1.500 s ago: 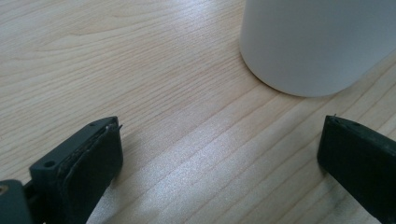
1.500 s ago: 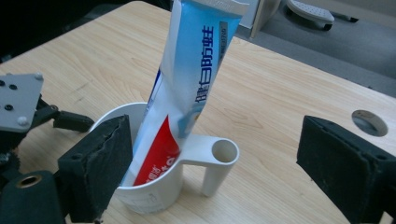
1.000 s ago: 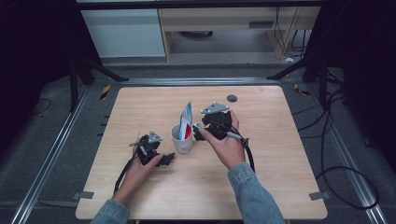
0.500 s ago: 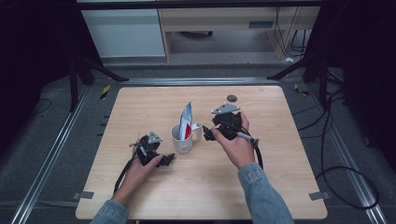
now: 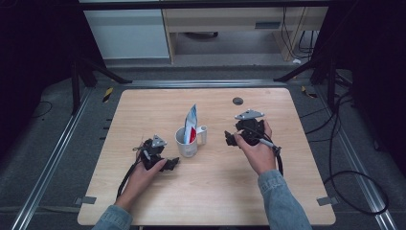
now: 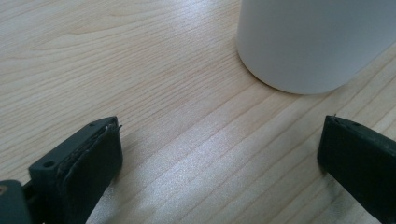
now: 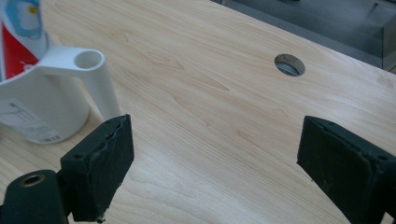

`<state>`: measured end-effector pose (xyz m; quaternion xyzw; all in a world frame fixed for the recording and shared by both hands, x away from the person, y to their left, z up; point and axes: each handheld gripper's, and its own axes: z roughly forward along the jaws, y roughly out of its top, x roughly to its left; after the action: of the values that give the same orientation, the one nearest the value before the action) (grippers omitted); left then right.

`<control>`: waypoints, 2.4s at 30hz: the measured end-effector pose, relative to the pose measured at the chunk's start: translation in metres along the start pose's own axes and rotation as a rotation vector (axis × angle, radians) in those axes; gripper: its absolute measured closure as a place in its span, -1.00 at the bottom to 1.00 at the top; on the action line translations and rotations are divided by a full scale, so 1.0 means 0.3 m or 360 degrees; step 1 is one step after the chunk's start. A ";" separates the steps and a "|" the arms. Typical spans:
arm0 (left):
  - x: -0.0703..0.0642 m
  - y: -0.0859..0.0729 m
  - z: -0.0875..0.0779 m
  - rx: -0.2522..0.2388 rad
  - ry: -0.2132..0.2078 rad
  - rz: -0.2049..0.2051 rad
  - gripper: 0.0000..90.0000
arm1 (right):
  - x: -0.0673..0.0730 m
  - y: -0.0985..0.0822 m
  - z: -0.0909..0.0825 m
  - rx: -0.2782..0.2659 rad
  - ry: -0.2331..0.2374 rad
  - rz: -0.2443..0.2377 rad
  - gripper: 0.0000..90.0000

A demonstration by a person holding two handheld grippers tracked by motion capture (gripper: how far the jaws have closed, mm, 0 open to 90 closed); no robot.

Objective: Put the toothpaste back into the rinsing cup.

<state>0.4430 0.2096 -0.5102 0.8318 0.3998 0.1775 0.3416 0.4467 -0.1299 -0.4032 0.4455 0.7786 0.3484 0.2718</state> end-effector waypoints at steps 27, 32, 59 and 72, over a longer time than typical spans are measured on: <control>0.000 0.000 0.000 0.0000 0.0000 0.0000 -1.00 | -0.091 -0.187 0.055 0.0148 -0.0043 -0.0016 -0.73; 0.000 0.000 0.000 0.0000 -0.0002 0.0000 -1.00 | -0.095 -0.212 0.062 0.0164 -0.0040 -0.0003 -0.74; 0.000 0.000 0.000 0.0000 -0.0002 0.0000 -1.00 | -0.130 -0.365 0.070 0.0173 -0.0039 0.0131 -0.74; 0.000 0.000 0.000 0.0000 -0.0001 0.0000 -1.00 | -0.176 -0.399 0.098 0.0164 -0.0075 0.0266 -0.74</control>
<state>0.4430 0.2095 -0.5103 0.8319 0.3997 0.1771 0.3418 0.4318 -0.2108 -0.5092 0.5302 0.7491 0.3189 0.2368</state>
